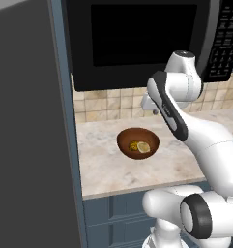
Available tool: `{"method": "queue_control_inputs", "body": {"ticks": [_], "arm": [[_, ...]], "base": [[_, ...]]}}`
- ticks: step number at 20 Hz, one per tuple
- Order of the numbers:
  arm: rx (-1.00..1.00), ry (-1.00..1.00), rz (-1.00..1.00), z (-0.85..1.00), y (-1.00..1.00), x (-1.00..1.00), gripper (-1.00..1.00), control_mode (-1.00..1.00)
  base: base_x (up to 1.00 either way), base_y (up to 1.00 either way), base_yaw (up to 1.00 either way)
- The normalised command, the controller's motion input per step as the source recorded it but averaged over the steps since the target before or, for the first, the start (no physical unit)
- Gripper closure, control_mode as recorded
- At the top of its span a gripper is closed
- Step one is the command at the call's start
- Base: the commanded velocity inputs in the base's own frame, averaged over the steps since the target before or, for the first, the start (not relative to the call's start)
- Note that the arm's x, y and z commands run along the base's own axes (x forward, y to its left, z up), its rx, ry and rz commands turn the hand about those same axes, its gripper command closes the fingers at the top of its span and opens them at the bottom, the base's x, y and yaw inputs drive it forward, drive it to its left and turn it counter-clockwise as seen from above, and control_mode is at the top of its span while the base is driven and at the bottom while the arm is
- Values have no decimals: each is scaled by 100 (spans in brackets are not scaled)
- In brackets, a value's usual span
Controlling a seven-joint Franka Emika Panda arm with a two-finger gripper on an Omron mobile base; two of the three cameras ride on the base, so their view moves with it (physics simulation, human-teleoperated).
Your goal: Place the bowl with the lemon and mushroom on the top shelf of the fridge. Place the bowl with the chicken drumstick and steak on the second highest shelf of the fridge.
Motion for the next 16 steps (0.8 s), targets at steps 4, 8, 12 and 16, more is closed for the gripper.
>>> {"method": "queue_control_inputs", "body": {"ticks": [4, 8, 12, 16], "arm": [[0, 6, 0, -11, -1, -1, -100, -100], [0, 15, -5, -23, -9, 0, -100, -100], [0, 7, -2, -26, -11, 0, -100, -100], [4, 5, -2, -36, -25, -3, -100, -100]], "base": [[0, 0, 0], [0, 0, 0], [0, 0, 0], [0, 0, 0]]}}
